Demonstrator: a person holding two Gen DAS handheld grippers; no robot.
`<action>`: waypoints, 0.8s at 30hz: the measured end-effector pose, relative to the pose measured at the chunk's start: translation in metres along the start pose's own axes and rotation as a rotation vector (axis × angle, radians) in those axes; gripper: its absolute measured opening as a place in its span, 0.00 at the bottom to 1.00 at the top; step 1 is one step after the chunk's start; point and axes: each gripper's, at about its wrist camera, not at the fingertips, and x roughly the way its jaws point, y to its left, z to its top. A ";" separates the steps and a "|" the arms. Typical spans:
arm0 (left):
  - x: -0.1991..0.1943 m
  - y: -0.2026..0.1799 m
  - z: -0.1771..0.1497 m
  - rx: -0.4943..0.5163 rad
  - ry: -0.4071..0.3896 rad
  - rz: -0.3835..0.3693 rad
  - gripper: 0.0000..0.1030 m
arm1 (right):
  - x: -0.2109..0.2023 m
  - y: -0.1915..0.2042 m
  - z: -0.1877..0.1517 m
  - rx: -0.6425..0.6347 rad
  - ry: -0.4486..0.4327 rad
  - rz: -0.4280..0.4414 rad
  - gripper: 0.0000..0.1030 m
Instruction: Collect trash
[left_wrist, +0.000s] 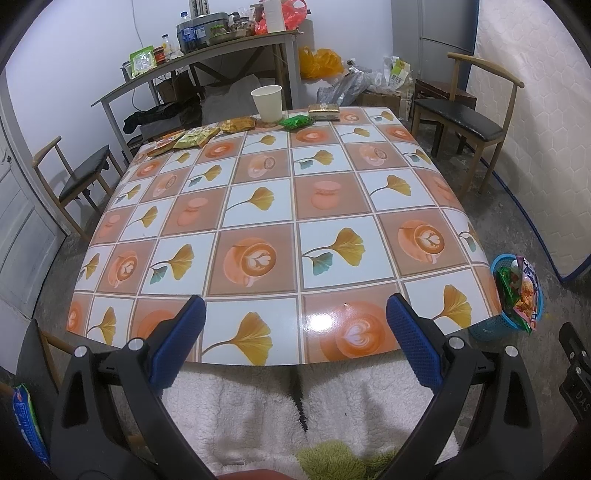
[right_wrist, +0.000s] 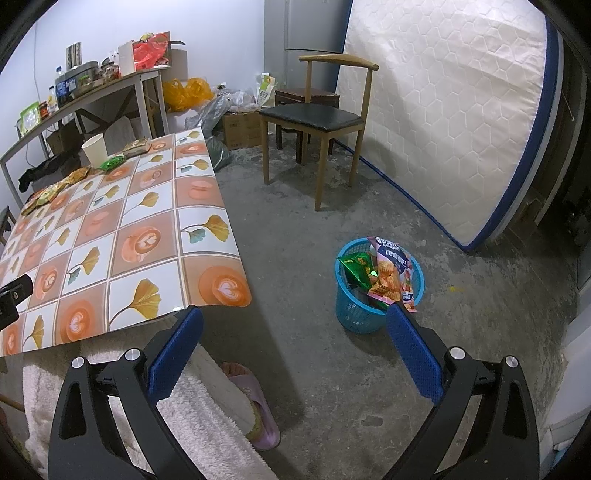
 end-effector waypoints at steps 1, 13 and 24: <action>0.000 0.000 0.000 0.000 -0.001 0.000 0.91 | 0.000 0.001 0.000 0.000 0.000 0.001 0.94; 0.000 0.000 -0.001 0.000 0.000 0.000 0.91 | -0.001 0.002 -0.001 0.000 -0.002 0.000 0.94; 0.000 -0.002 0.000 0.003 0.014 -0.006 0.91 | -0.001 0.003 -0.001 0.004 -0.001 0.000 0.94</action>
